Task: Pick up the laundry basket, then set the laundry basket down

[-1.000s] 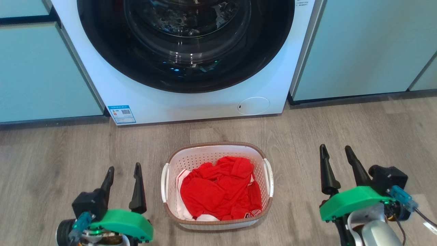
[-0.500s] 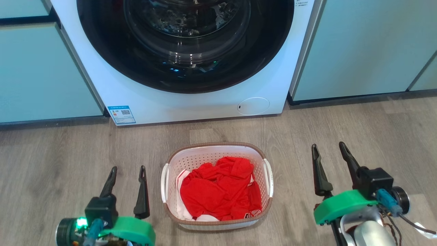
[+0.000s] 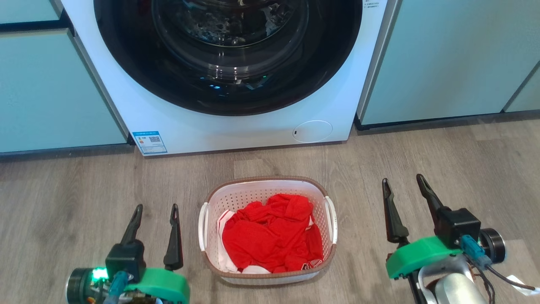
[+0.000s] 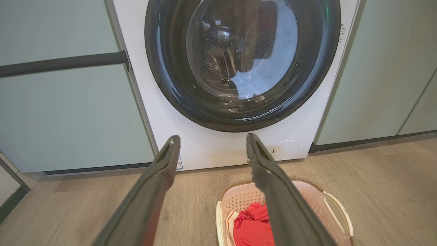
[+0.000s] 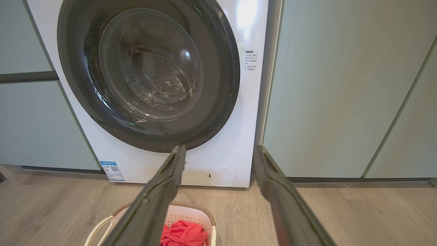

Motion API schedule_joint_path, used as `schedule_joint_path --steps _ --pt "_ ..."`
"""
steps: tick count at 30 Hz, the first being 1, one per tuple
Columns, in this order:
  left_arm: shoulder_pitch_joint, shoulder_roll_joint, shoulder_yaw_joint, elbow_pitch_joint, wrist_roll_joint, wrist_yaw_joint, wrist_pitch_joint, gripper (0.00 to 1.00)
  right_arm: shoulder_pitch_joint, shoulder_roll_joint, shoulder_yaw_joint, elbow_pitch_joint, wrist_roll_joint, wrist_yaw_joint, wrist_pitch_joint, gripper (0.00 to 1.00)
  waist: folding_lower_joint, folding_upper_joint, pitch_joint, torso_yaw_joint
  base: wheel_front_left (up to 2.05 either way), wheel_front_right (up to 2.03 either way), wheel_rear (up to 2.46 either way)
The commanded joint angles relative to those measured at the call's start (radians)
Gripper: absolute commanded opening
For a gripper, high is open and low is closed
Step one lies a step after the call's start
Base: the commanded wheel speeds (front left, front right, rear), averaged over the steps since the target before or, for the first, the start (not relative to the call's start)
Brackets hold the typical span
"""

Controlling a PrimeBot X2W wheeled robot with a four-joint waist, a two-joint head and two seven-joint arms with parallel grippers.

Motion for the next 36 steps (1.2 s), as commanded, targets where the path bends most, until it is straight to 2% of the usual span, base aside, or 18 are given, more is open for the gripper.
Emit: schedule_joint_path --steps 1,24,36 --pt "-0.026 -0.003 0.034 -0.029 0.001 0.0 -0.01 1.0 -0.026 -0.01 0.023 -0.032 -0.005 -0.001 -0.013 1.0 0.0 -0.0001 0.0 0.0 0.0 0.0 0.0" --pt "-0.033 -0.007 0.04 -0.025 0.005 -0.007 -0.01 1.0 -0.03 -0.01 0.015 -0.018 -0.005 -0.001 -0.013 1.0 0.0 -0.0001 0.022 -0.004 0.0 0.0 0.0" --pt "-0.117 -0.007 0.027 0.02 -0.016 -0.011 -0.01 1.0 -0.11 -0.01 -0.016 0.027 -0.019 -0.001 -0.013 1.0 0.0 -0.0001 0.156 0.007 0.0 0.0 0.0"
